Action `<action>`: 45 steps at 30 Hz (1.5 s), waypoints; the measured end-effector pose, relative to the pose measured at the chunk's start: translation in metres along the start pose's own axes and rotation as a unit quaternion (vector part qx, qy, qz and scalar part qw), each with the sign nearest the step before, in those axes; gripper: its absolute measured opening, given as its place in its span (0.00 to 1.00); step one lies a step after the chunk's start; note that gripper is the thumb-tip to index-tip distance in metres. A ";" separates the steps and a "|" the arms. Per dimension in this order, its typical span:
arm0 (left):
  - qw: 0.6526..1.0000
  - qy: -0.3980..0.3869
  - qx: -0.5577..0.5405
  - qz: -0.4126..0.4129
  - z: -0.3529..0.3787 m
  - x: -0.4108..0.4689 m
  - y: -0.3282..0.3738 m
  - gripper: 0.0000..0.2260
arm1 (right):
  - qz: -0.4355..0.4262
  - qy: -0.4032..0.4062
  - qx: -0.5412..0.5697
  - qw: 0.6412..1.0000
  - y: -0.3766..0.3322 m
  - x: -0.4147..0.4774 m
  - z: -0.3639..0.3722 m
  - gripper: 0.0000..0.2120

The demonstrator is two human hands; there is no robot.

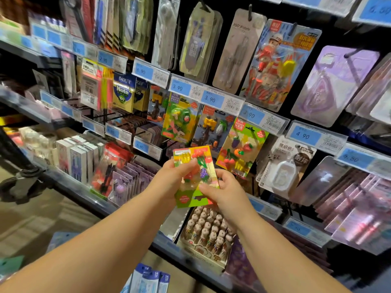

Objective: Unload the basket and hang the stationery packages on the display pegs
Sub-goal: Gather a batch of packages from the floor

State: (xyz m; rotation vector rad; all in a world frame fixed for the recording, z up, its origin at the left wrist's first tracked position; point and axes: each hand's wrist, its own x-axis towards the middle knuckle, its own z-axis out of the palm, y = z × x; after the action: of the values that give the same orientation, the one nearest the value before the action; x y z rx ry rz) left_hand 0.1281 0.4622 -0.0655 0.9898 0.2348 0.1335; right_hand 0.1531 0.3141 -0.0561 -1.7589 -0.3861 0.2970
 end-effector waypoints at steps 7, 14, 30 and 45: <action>1.000 0.024 -0.009 -0.005 -0.007 0.000 0.011 0.06 | -0.023 0.090 0.042 0.995 -0.001 0.007 -0.013 0.16; 0.990 -0.075 0.106 -0.050 -0.010 -0.005 0.012 0.09 | -0.034 0.260 0.104 0.959 -0.005 0.010 -0.025 0.19; 0.993 -0.010 0.118 -0.001 0.010 -0.003 -0.011 0.18 | -0.046 0.130 0.110 0.984 -0.006 0.007 -0.023 0.15; 0.903 0.042 0.404 0.137 0.060 0.015 -0.004 0.16 | -0.115 0.260 0.055 0.957 -0.010 0.015 -0.051 0.16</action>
State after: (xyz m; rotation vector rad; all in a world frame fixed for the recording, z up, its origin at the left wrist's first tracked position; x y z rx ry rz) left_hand 0.1577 0.4143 -0.0390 1.8508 0.2305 0.3541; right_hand 0.1863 0.2771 -0.0347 -1.5905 -0.1832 -0.3041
